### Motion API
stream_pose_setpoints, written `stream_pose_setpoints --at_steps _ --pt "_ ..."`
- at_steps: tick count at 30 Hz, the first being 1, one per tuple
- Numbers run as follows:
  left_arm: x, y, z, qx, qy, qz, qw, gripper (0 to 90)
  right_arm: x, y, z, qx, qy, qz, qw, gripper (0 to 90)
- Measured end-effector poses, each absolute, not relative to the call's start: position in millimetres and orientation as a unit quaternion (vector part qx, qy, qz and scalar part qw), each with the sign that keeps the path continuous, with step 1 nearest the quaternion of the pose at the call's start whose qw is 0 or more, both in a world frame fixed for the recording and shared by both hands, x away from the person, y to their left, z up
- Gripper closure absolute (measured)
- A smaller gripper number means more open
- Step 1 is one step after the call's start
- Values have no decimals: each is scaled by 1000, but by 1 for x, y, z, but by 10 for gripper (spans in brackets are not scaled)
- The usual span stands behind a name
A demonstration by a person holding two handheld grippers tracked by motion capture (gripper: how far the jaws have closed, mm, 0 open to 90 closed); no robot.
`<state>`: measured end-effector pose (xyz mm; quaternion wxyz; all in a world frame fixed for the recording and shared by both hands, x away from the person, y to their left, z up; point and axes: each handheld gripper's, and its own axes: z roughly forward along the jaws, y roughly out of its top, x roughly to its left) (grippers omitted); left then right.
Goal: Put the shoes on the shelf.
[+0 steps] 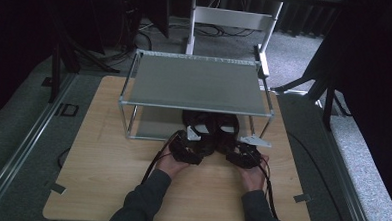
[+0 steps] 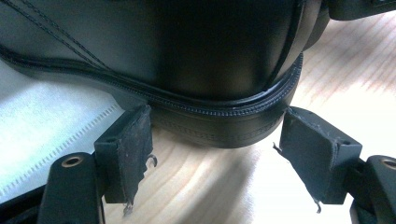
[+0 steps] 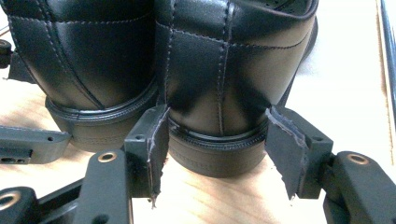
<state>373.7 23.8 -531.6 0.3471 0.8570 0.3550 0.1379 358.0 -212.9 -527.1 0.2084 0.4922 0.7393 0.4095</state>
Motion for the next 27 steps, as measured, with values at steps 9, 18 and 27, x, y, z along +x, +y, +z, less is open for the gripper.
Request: stream_pose_setpoints --at_steps 9,18,27 --pt "390 27 -533 864 344 136 341 272 369 -209 -528 494 739 404 216 404" --pt "400 28 -533 867 339 165 325 354 377 -205 -529 495 739 403 217 425" --pt "402 29 -535 865 342 166 328 360 379 -204 -529 496 738 403 216 428"
